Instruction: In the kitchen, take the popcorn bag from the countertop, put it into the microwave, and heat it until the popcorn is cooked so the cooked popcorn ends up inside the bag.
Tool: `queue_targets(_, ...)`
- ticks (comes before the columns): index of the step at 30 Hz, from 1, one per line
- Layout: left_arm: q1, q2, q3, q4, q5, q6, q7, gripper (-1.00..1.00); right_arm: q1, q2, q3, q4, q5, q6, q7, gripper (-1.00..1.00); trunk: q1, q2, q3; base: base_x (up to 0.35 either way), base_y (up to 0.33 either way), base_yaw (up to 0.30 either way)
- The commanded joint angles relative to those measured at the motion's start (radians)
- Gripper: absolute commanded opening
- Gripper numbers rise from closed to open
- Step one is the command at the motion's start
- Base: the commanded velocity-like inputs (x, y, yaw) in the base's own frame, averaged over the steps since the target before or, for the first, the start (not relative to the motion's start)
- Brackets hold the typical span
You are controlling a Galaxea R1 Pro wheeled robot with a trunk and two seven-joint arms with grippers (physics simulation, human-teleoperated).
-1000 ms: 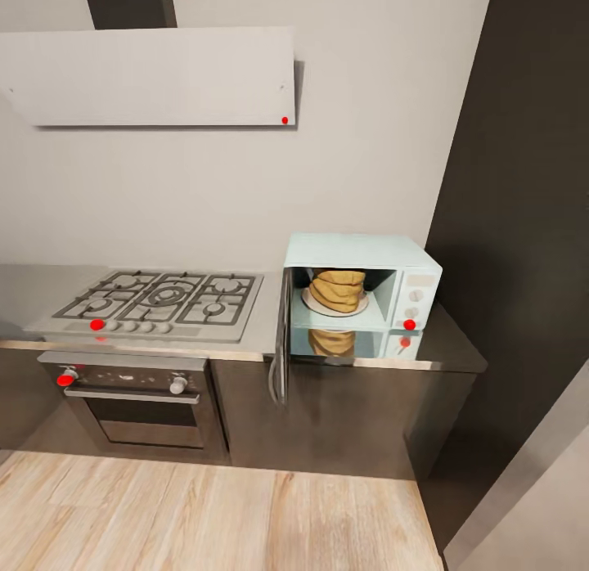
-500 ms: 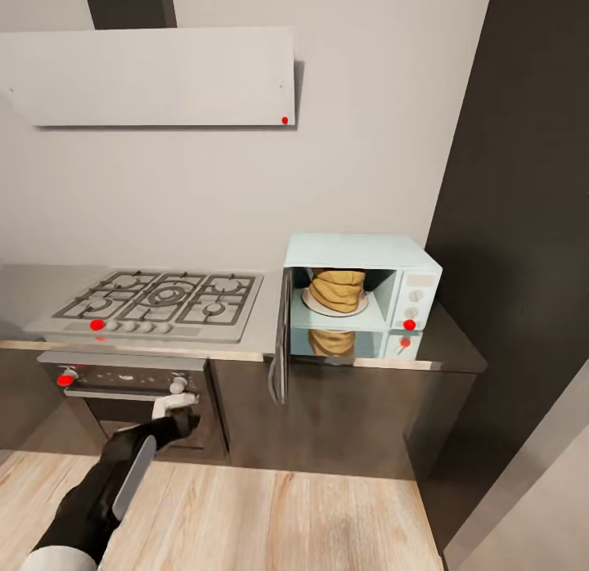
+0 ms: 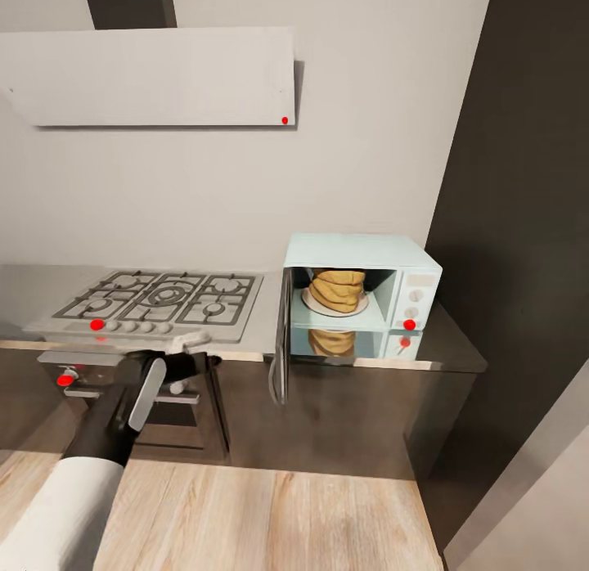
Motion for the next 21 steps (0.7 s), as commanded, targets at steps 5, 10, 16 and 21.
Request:
queue_targets(5,-0.003,-0.072,-0.005,-0.025,-0.002,-0.018,-0.018,1.0,0.0,-0.001,-0.009,0.003,0.006,-0.014,-0.002,1.0,0.0,-0.001,-0.001,0.0,0.0,0.0)
queue_targets(10,-0.003,-0.082,-0.007,-0.035,-0.004,-0.025,-0.019,1.0,0.0,-0.001,-0.01,0.003,0.006,-0.011,-0.003,1.0,0.0,-0.001,-0.001,0.0,0.0,0.0)
queue_targets(16,-0.003,-0.091,-0.017,-0.006,-0.001,-0.027,-0.011,1.0,0.0,-0.001,-0.01,0.003,0.005,-0.011,-0.003,1.0,0.0,-0.001,-0.001,0.0,0.0,0.0)
queue_targets(21,-0.003,-0.123,-0.017,-0.008,0.003,-0.043,-0.018,1.0,0.0,-0.001,-0.012,0.004,-0.002,-0.014,-0.003,1.0,0.0,-0.001,-0.001,0.0,0.0,-0.004)
